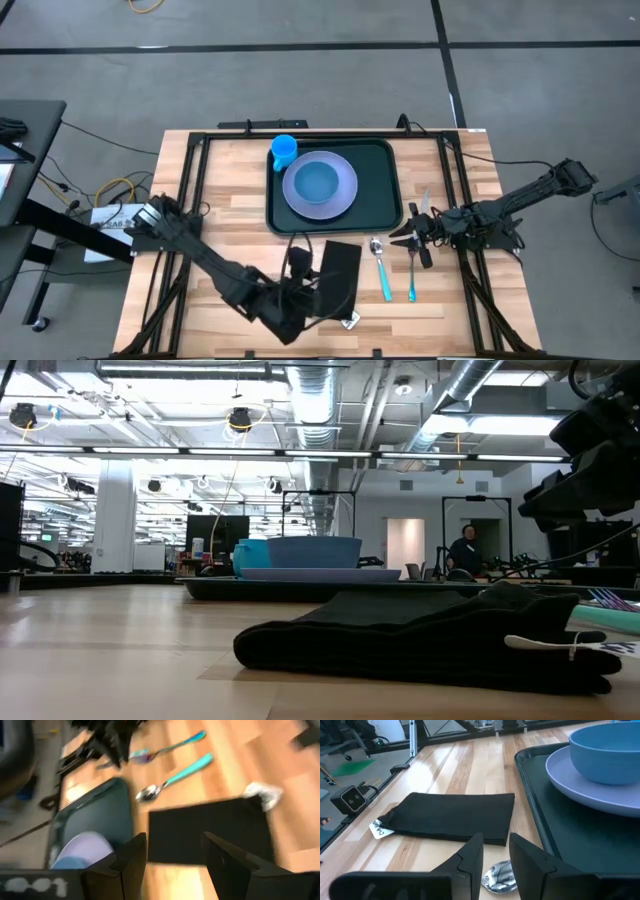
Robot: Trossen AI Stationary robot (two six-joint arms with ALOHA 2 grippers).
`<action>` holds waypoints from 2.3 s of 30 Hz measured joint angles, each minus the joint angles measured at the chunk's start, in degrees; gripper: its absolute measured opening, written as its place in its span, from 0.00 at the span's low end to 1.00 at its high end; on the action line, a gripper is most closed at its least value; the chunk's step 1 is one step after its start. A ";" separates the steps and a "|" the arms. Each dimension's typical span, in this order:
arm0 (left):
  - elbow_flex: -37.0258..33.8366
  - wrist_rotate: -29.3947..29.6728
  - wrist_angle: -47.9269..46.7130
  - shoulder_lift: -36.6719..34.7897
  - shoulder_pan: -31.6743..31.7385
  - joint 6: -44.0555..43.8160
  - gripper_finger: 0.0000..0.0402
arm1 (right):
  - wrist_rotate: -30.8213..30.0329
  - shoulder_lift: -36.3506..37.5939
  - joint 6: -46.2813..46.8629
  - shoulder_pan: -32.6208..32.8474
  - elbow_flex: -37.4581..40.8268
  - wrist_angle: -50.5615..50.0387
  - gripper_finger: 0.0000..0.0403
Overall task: Set up tray
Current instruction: Put the black table napkin to the right of the purple plate on the black serving tray
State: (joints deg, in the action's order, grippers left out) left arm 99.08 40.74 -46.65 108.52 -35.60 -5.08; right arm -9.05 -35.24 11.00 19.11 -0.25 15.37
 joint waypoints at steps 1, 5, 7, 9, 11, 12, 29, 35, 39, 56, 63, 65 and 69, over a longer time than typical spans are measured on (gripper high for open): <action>-3.14 0.96 2.67 -1.04 -0.36 -0.06 0.45 | -0.01 0.02 0.00 0.00 0.00 0.02 0.22; -17.38 -6.83 24.37 -8.39 -0.79 6.13 0.45 | 0.00 0.01 0.00 -0.01 0.00 -0.12 0.22; -24.69 -17.65 35.87 -12.74 -0.78 11.30 0.45 | 0.00 0.00 0.00 -0.02 0.00 -0.18 0.22; -31.61 -26.13 42.15 -18.49 -0.34 14.49 0.45 | -0.01 0.00 0.00 -0.02 0.00 -0.24 0.22; -38.77 -29.74 47.27 -25.25 0.12 14.92 0.45 | -0.01 0.00 0.00 -0.02 0.00 -0.22 0.22; -42.58 -29.68 49.62 -28.69 0.55 14.87 0.45 | -0.01 0.02 0.00 0.00 0.00 -0.21 0.22; -83.11 -20.95 82.28 -58.60 6.33 16.58 0.45 | -0.01 0.00 0.00 -0.02 0.00 -0.26 0.22; -83.07 -20.14 78.89 -59.82 6.35 15.24 0.45 | -0.10 0.02 -3.09 -0.15 0.00 1.57 0.22; -83.07 -18.24 78.40 -59.81 6.35 15.16 0.45 | -0.04 0.00 -2.54 -0.13 0.00 6.38 0.22; -83.06 -17.41 77.95 -59.81 6.35 13.29 0.45 | -6.79 0.00 11.47 -0.17 -1.18 34.43 0.22; -83.04 -17.41 77.59 -59.79 6.35 13.28 0.45 | -7.23 -1.11 10.24 -1.93 -6.10 36.11 0.22; -83.04 -17.41 77.59 -59.79 6.35 13.35 0.45 | -6.19 -3.12 9.77 -2.61 -11.13 28.75 0.22; -83.04 -17.39 77.59 -59.79 6.35 14.07 0.45 | -6.15 -11.73 7.91 -3.41 -24.20 10.88 0.22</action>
State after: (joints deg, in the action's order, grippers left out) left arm 16.03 23.35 30.94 48.73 -29.26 8.99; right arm -15.20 -46.97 18.91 15.70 -24.45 26.25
